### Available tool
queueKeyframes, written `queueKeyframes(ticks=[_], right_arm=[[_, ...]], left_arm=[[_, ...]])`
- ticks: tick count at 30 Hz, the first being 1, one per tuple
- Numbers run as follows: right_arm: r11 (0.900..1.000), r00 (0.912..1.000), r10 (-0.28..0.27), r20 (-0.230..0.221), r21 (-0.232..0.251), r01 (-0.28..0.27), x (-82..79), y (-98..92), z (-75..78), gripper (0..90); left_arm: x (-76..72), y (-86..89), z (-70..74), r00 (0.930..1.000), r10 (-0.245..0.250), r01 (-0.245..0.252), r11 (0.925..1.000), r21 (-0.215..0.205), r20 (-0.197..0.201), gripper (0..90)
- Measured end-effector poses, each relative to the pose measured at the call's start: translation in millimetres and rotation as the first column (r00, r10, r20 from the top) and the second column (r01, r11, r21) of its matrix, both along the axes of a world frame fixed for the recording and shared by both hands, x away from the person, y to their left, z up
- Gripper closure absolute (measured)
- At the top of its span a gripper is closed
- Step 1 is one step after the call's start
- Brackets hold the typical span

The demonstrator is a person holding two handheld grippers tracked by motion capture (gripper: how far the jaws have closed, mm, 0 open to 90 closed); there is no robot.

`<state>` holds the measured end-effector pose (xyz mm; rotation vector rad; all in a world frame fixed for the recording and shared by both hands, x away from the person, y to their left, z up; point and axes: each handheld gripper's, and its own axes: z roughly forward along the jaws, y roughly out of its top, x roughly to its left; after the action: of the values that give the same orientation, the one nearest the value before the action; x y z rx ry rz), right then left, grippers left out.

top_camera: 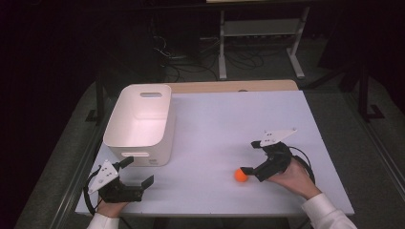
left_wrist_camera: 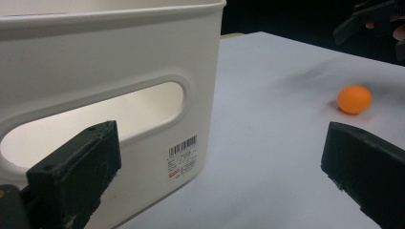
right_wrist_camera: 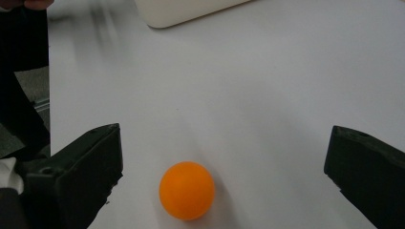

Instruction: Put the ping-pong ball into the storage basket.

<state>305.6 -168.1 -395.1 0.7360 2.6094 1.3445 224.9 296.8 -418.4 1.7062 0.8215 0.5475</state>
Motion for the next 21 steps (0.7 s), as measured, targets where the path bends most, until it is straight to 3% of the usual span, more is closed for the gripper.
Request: queueKeyframes(ticks=[21], right_arm=[[0.996,0.9971,0.063,-0.042,-0.054,-0.066,3.1,20.2,-9.9,0.0]], left_arm=[[-0.7,0.0,0.2,1.0000,0.000,0.000,1.0000,-0.001,0.002,0.0]])
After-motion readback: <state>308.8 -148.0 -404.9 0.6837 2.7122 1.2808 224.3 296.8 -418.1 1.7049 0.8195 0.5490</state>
